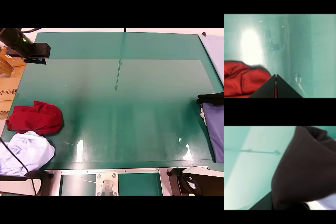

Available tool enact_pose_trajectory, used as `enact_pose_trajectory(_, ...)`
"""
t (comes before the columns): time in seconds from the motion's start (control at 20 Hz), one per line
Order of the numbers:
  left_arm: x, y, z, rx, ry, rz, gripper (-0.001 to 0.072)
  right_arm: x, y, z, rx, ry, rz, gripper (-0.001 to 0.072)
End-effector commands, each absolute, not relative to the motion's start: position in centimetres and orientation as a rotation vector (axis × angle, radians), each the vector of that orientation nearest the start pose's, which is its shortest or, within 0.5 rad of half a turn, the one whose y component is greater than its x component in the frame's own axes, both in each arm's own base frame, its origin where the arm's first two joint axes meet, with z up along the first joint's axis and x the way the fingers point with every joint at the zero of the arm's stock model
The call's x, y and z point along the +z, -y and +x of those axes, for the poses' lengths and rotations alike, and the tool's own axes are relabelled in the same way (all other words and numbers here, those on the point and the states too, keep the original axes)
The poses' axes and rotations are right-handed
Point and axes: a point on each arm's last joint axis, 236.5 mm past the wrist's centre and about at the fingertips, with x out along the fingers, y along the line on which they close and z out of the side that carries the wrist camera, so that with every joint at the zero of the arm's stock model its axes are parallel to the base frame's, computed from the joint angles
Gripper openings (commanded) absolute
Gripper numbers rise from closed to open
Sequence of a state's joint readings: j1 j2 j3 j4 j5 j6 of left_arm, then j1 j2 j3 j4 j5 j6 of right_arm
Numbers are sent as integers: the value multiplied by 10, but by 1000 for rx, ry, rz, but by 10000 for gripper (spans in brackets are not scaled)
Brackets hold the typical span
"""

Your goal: Fold the shirts.

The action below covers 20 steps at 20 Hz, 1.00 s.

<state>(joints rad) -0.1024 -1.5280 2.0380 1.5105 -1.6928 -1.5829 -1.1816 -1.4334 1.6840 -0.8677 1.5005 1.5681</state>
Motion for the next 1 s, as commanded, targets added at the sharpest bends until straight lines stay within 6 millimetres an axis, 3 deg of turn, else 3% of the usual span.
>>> enact_pose_trajectory(0.0, 176, 58, 428, -148, -1192, 33, 25, 156, 330, 244, -628, -805, 1043, 19)
enact_pose_trajectory(0.2, 177, 59, 428, -157, -1191, 37, 25, 127, 329, 205, -773, -956, 1067, 19)
enact_pose_trajectory(0.4, 177, 62, 428, -168, -1191, 31, 25, 81, 327, 165, -919, -1111, 1106, 26)
enact_pose_trajectory(0.45, 177, 63, 428, -173, -1192, 28, 25, 68, 323, 154, -954, -1156, 1123, 167)
enact_pose_trajectory(0.5, 177, 64, 427, -177, -1193, 26, 25, 53, 319, 141, -986, -1216, 1127, 506)
enact_pose_trajectory(0.55, 177, 65, 427, -180, -1194, 25, 25, 42, 315, 128, -1016, -1273, 1124, 628)
enact_pose_trajectory(0.7, 177, 65, 427, -180, -1192, 25, 25, 32, 313, 114, -1076, -1314, 1134, 627)
enact_pose_trajectory(0.75, 177, 65, 427, -180, -1191, 25, 25, 35, 316, 122, -1063, -1285, 1133, 621)
enact_pose_trajectory(0.85, 177, 65, 428, -180, -1187, 25, 25, 46, 319, 158, -982, -1198, 1112, 566)
enact_pose_trajectory(0.9, 178, 65, 430, -180, -1179, 25, 25, 53, 316, 180, -916, -1169, 1086, 386)
enact_pose_trajectory(0.95, 179, 65, 432, -180, -1169, 23, 25, 61, 309, 206, -830, -1149, 1052, 84)
